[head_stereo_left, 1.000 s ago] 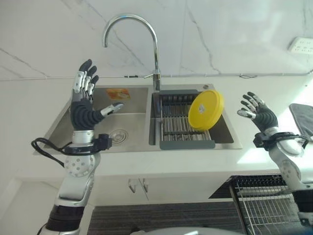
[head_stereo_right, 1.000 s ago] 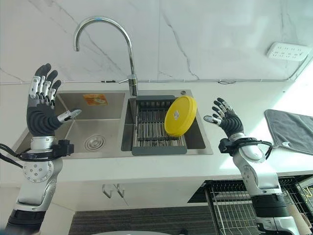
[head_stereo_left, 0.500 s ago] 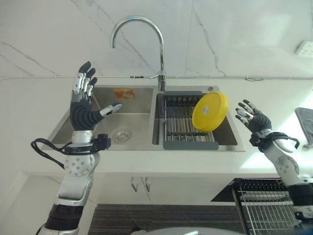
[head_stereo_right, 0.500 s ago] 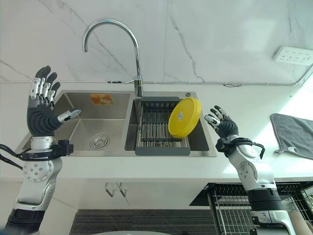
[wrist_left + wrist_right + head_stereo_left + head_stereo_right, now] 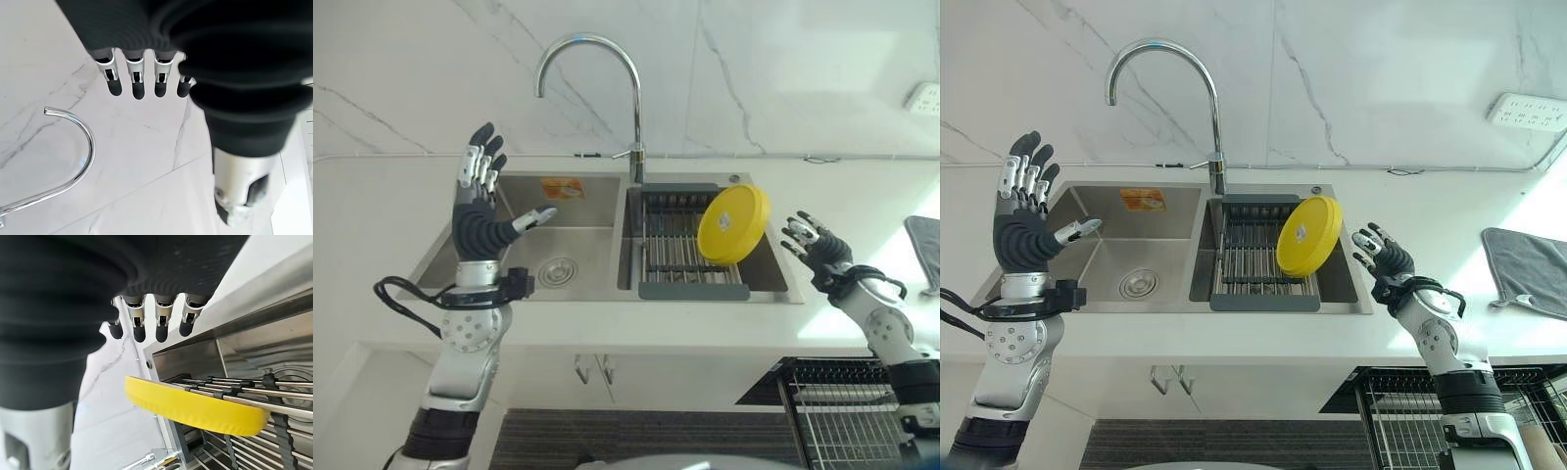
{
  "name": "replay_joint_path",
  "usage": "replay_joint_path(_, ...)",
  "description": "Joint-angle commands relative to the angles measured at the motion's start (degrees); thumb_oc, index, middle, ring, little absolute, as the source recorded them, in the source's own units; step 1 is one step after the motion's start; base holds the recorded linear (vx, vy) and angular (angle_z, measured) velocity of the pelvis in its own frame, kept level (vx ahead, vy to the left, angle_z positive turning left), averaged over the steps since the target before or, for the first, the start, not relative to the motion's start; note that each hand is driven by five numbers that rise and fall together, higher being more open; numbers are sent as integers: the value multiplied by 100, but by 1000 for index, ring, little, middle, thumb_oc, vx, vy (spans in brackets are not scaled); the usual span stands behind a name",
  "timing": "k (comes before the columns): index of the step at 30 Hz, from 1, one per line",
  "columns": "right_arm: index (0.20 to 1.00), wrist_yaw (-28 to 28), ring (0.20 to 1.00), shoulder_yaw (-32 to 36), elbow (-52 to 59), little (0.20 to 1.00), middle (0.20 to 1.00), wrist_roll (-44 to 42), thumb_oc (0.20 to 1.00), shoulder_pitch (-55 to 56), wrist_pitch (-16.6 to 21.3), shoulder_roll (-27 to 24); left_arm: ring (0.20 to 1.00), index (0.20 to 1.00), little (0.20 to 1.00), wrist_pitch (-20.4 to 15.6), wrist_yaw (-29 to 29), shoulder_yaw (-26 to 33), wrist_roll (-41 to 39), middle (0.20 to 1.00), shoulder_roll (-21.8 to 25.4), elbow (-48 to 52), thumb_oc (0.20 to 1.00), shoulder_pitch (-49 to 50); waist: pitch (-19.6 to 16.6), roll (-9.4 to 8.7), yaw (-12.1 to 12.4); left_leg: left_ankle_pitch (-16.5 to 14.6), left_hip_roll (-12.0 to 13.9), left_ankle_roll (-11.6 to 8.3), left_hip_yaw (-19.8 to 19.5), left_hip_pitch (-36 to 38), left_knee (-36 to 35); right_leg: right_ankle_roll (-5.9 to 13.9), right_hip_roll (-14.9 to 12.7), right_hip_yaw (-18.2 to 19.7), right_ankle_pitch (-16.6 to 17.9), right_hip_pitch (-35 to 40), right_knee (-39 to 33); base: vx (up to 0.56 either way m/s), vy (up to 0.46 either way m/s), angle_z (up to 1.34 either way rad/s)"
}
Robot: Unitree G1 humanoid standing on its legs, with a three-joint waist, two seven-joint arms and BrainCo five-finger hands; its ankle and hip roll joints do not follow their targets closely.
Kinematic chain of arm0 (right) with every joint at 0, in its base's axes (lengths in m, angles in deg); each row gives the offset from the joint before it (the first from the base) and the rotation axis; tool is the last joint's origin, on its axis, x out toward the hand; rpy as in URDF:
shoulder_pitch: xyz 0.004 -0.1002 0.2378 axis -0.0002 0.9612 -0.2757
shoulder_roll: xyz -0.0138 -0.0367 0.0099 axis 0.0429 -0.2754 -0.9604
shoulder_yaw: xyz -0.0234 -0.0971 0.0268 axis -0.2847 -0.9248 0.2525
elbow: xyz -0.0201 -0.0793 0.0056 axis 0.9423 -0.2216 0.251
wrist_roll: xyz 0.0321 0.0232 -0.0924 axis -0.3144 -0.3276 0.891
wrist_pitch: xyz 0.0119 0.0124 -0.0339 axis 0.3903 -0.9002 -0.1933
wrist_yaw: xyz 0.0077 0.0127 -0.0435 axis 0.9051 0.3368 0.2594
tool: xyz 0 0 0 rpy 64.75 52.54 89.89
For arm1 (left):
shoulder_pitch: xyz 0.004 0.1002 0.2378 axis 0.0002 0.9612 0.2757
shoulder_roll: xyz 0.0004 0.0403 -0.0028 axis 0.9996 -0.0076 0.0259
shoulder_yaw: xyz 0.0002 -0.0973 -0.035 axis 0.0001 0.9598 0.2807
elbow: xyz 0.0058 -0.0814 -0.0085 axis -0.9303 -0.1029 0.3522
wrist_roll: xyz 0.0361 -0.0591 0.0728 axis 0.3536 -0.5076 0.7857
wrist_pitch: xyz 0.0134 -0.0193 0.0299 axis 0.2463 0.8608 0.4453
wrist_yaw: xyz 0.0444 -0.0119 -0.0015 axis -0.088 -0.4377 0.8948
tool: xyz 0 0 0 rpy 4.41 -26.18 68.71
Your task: Place the dishes in the dishwasher.
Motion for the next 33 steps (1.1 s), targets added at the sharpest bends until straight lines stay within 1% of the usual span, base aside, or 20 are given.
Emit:
replay_joint_path(1,1000,38,1000,-105,-140,1000,1000,-270,1000,-934,84,-145,1000,1000,1000,-289,67,47,-136,1000,387,-27,1000,-539,16,-88,154,-100,533,-312,14,128,21,227,-390,-153,-630,329,-2,0,0,0)
replay_joint_path(9,1000,91,1000,-303,-636,1000,1000,-312,1000,-1187,-29,-223,1000,1000,1000,-209,64,-18,-179,1000,439,-66,1000,-635,16,-101,208,-103,519,-320,-8,137,21,219,-389,-197,-635,360,-2,7,-1,2)
replay_joint_path(33,1000,157,1000,-536,-1445,1000,1000,-281,1000,-1614,-34,-392,1000,1000,1000,-34,84,-106,-272,1000,546,-78,1000,-761,31,-86,315,-99,467,-317,-69,156,21,201,-380,-299,-637,423,-2,6,-1,4)
